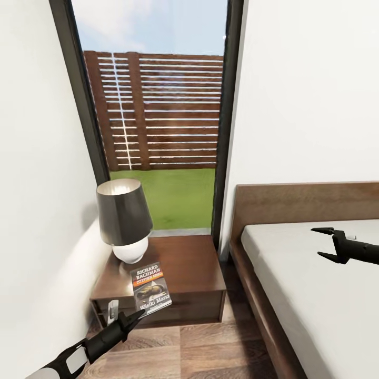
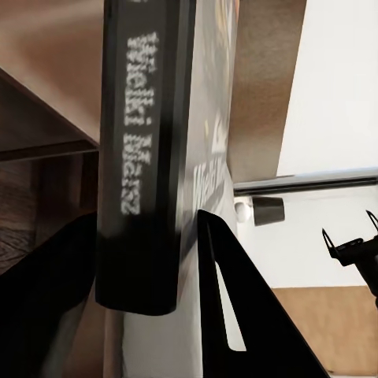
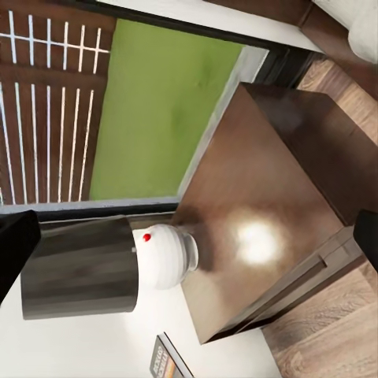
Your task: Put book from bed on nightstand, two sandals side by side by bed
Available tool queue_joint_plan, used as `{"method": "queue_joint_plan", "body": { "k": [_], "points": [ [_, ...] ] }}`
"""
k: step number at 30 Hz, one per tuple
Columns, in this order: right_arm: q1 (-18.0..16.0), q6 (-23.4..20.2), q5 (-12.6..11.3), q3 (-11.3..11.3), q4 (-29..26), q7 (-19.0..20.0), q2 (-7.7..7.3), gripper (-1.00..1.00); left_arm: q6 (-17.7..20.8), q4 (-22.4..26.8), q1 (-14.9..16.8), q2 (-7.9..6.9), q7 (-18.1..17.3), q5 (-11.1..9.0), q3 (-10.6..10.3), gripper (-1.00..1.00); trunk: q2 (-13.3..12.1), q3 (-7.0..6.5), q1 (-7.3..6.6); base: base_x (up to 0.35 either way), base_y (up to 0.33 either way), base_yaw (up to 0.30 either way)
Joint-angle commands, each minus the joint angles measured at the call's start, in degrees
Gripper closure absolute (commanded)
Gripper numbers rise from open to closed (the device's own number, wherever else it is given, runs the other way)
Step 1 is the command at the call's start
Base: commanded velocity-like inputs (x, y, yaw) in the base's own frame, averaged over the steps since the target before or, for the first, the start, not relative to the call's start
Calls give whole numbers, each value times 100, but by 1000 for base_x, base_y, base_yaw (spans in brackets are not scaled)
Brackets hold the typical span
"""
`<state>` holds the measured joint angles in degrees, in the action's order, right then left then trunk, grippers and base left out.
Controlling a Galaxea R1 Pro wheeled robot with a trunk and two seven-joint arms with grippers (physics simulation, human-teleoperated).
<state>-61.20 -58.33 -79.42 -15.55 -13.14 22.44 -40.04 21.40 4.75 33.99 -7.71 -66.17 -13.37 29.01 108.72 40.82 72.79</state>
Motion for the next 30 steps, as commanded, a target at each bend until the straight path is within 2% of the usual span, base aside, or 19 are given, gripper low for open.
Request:
{"method": "queue_joint_plan", "body": {
  "k": [1, 19, 30],
  "points": [
    [-6, -3, 33, -31, 5, 59, -4, -100, 57, -1, 3, -2, -10, -60, -35, 100, 3, 6, 0, 15, -12, 0],
    [-6, -5, 36, -29, 5, 48, -17, -100, 53, -1, 3, -2, -14, -60, -35, 100, 3, 6, 0, 3, -5, 0],
    [-6, -11, 32, -30, -3, 47, -51, -100, 49, -1, 3, -5, -184, -45, -35, 100, 3, 6, 0, 0, -56, 0]
  ]
}}
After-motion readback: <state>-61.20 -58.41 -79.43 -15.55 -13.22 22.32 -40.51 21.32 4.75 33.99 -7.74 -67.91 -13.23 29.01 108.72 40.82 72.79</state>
